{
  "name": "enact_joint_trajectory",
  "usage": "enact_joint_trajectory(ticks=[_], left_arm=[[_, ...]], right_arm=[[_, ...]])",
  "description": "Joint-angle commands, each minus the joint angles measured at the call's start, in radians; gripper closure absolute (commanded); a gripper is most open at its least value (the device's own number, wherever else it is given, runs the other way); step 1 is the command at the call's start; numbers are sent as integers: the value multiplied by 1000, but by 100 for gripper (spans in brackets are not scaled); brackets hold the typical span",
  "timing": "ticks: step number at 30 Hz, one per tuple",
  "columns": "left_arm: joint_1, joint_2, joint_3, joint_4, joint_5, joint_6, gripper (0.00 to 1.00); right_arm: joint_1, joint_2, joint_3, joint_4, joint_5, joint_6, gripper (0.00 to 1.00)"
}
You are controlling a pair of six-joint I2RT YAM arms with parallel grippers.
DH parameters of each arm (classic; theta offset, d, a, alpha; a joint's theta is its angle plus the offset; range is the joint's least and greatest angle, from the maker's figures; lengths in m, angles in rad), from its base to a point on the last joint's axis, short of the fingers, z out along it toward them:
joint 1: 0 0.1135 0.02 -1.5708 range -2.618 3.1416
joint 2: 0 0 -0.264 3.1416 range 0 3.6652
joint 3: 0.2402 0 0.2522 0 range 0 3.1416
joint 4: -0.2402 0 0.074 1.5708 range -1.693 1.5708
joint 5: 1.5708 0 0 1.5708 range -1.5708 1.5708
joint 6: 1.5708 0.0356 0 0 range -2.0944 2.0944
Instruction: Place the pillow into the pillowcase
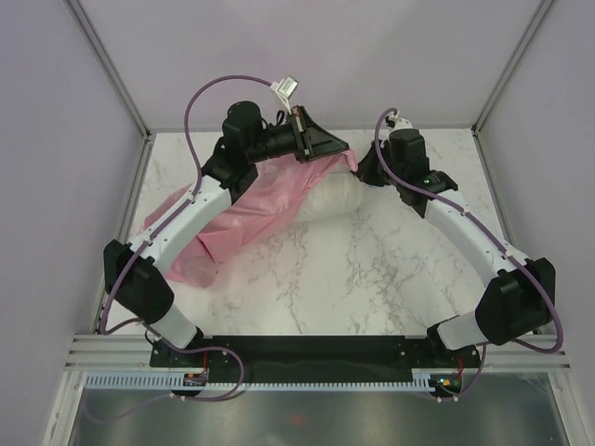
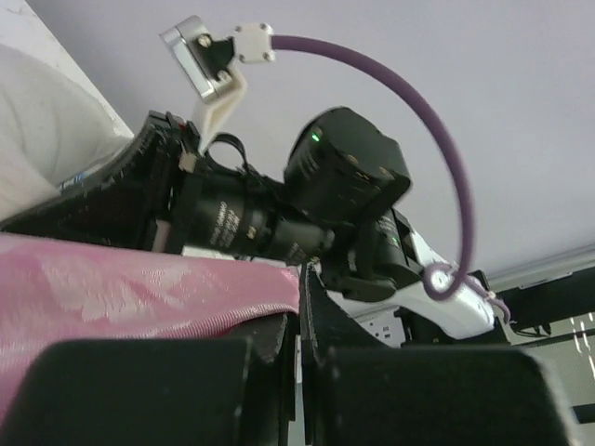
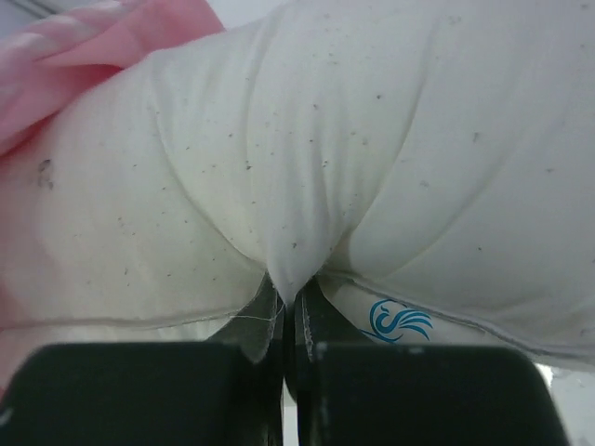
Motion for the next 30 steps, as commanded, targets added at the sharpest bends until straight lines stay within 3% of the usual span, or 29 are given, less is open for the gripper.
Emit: enact_joint_trajectory(ticks=[1, 8, 11, 12, 14, 20, 26, 30], left_arm=[[-39, 22, 213, 94, 12, 33, 98], [-43, 96, 589, 97, 1, -12, 98], [-43, 186, 838, 84, -10, -81, 98], [-43, 235, 957, 80, -14, -106, 98], [-54, 269, 1028, 90, -44, -153, 98], [-77, 233, 944, 97, -74, -128, 98], [15, 177, 851, 65, -64, -131, 98], [71, 179, 836, 67, -30, -154, 98]], right_arm=[[55, -57, 122, 69, -124, 11, 100], [55, -129, 497, -2, -251, -8, 100], [79, -102, 527, -20, -337, 43, 100], [145, -101, 510, -20, -324, 38, 100], [223, -97, 458, 7, -273, 20, 100], [602, -42, 325, 67, -178, -40, 100], [739, -109, 171, 141, -164, -5, 100], [751, -184, 125, 135, -78, -26, 100]])
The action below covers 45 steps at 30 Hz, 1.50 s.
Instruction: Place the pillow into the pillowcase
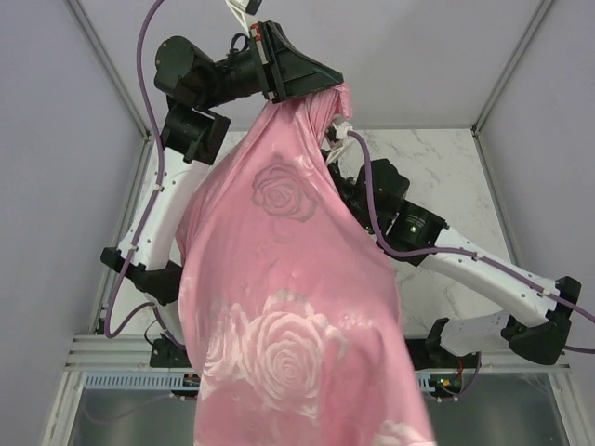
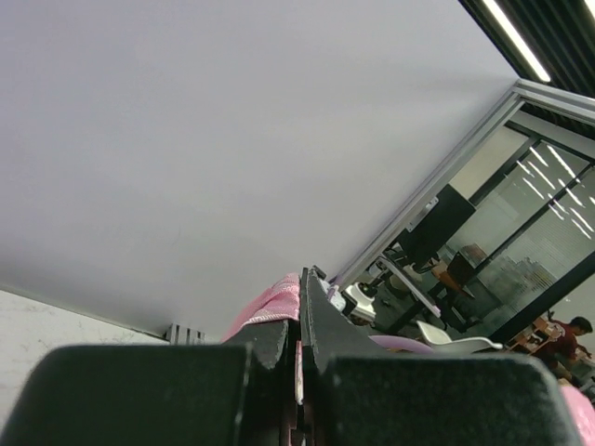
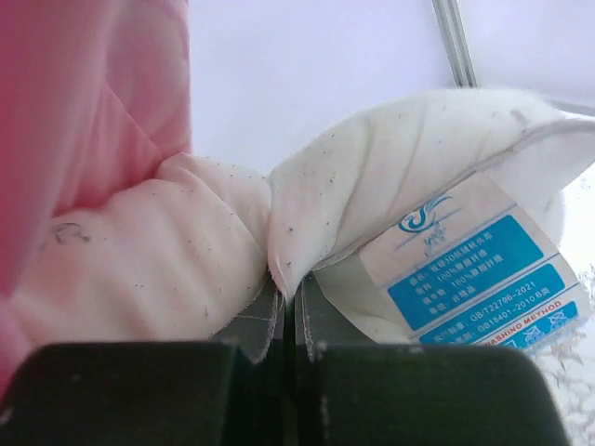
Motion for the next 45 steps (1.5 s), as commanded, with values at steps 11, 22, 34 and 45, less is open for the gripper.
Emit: enact_joint_trajectory(ticks=[11, 22, 34, 45], left_arm=[[70, 59, -39, 177, -174, -66, 98], [70, 30, -57, 172, -59, 1, 98], [73, -582, -1032, -166, -291, 536, 95], [70, -910, -1515, -314, -500, 650, 96]], right_arm=[[-322, -96, 153, -375, 44, -95, 100], [-465, 51, 594, -416, -293, -187, 100], [-82, 22, -68, -253, -261, -287, 100], [117, -74, -446, -91, -344, -167, 43]])
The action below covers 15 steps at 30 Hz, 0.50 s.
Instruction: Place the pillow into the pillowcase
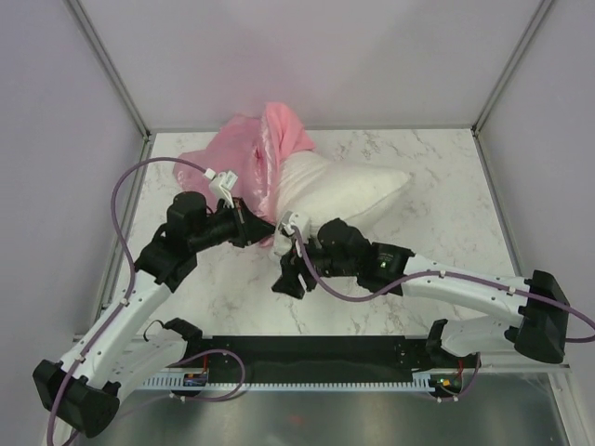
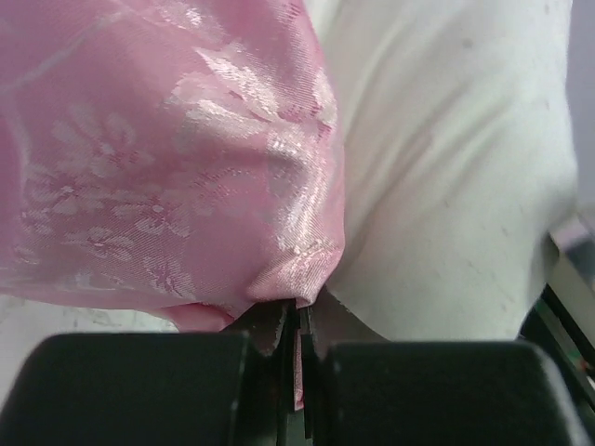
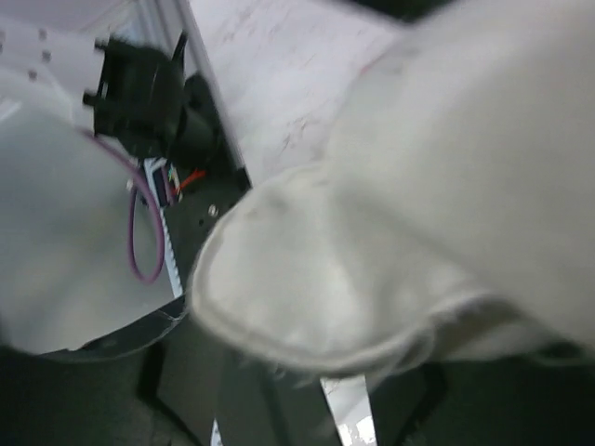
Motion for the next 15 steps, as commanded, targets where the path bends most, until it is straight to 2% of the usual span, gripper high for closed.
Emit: enact_joint_trajectory(ticks=[1, 3, 5, 7, 13, 15], left_arm=[[-5, -26, -63, 43, -56, 80, 96], [-5, -40, -88, 37, -83, 85, 96], [-5, -49, -108, -5, -121, 83, 94], [-5, -51, -112, -45, -190, 92, 90], [-5, -87, -124, -139, -255, 112, 82], [-5, -129, -131, -165, -275, 106, 79]], right_arm=[[50, -82, -104, 34, -122, 97, 36], [51, -135, -137, 18, -96, 141, 23], [53, -166, -186, 5, -38, 176, 15], [54, -212, -238, 5, 39, 238, 12], [66, -370, -341, -44, 263, 373, 9], [66, -453, -362, -88, 361, 416, 2]])
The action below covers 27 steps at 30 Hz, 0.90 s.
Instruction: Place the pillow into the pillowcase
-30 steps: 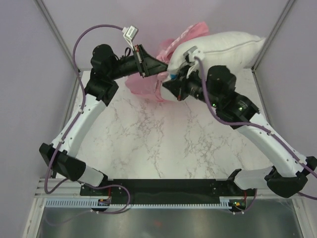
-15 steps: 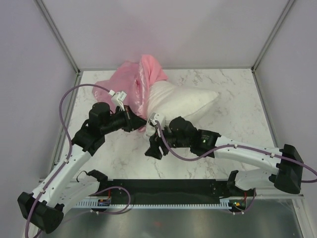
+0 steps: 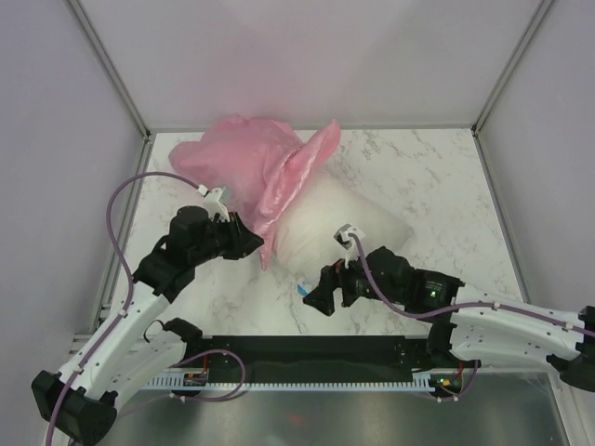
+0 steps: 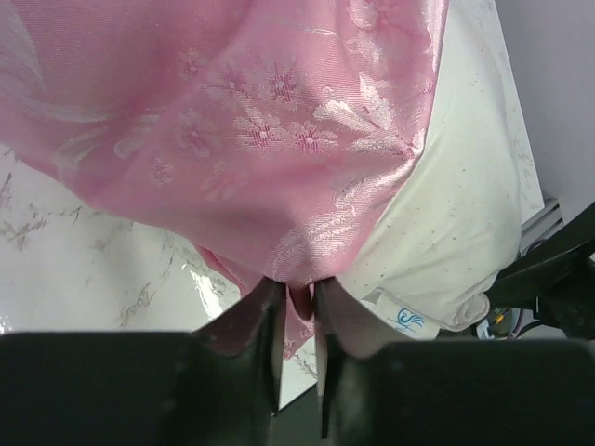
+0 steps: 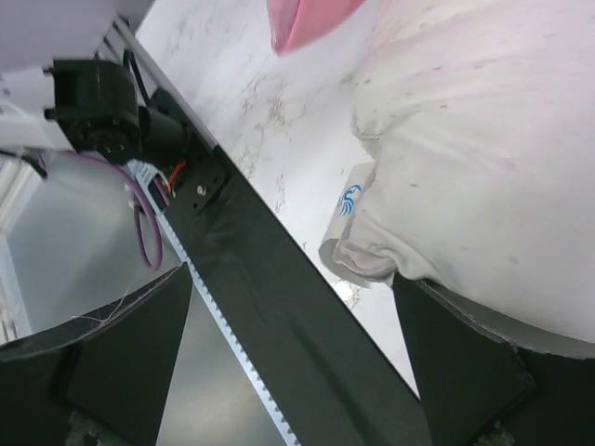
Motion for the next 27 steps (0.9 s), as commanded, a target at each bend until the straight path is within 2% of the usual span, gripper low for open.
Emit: enact_joint_trajectory(ticks=[1, 2, 3, 7, 9, 13, 17, 18, 20, 23, 27], left_arm=[[-3, -71, -6, -58, -73, 39, 72], [-3, -83, -2, -69, -73, 42, 64], [-3, -94, 17, -87, -75, 56, 51], [-4, -102, 96, -182, -79, 114, 28], [-4, -86, 151, -199, -81, 148, 23], [-33, -10, 260, -213, -76, 179, 19], [-217, 166, 400, -213, -76, 179, 19], [-249, 205, 453, -271, -407, 267, 6], [-305, 269, 503, -273, -461, 292, 0], [-329, 426, 595, -276, -538, 321, 0], [-342, 576, 713, -290, -630, 334, 0]], right_arm=[[0, -123, -22, -44, 240, 144, 2], [0, -175, -28, -100, 293, 240, 2], [0, -203, -45, -127, 357, 284, 2], [0, -334, -117, -214, 473, 445, 2], [0, -419, -169, -251, 565, 526, 2], [1, -550, -234, -264, 654, 581, 2], [0, -653, -265, -343, 752, 689, 2], [0, -668, -265, -365, 775, 715, 2], [0, -715, -269, -382, 814, 730, 2], [1, -734, -286, -383, 818, 759, 2], [0, -673, -306, -363, 830, 804, 2]])
